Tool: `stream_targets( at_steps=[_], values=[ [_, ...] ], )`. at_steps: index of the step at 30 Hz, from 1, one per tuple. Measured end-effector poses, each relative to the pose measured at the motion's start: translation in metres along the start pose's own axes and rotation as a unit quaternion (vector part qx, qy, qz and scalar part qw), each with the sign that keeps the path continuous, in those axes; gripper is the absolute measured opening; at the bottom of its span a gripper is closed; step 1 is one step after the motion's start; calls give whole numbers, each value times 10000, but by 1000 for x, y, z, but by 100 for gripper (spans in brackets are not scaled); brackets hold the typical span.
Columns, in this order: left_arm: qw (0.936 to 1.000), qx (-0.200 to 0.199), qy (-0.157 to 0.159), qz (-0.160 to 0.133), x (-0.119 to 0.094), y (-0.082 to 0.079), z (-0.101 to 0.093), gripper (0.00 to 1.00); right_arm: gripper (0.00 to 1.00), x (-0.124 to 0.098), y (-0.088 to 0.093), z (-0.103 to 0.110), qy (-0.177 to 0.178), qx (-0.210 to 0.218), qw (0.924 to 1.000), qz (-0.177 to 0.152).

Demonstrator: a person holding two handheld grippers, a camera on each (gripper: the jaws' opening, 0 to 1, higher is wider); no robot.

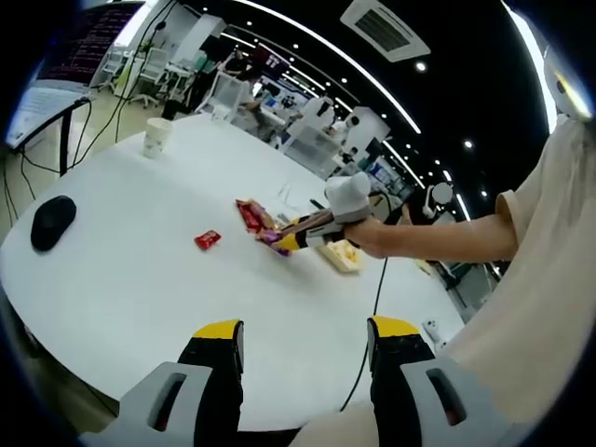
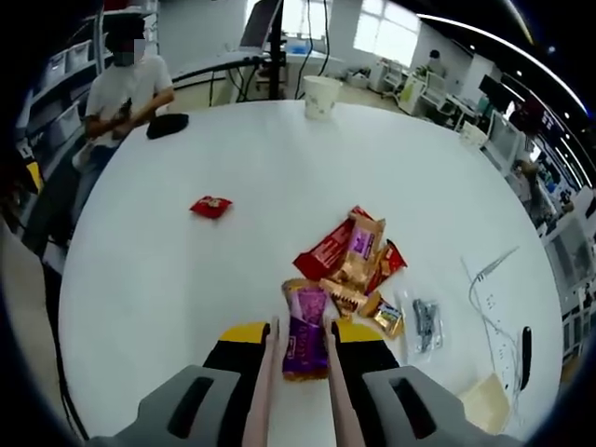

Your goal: Place the target food into the container with the food tongs after gripping and lifting it, then release it inside without dropping or visibly crushing the food.

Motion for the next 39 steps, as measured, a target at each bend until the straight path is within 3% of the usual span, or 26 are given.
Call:
stream_targets(
  at_steps=[24, 39],
  values=[
    [10000, -17, -11, -42, -2, 0, 0, 53, 18, 1, -1, 0, 80, 50, 10000, -3],
    [10000, 57, 35, -50, 0, -3, -4, 53, 19, -23, -6, 2, 67, 102, 9998, -132]
  ],
)
Point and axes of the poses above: the point that each gripper's makers call its tool centre point, and the gripper's own axes: x roughly forward along the fingers, z roughly to its left, y roughly out of its underside, the point moved 1 cm from there along -x, roughly backward along the fingers, and after that the axes turned 9 degrees about -z, right-handed, at the moved point
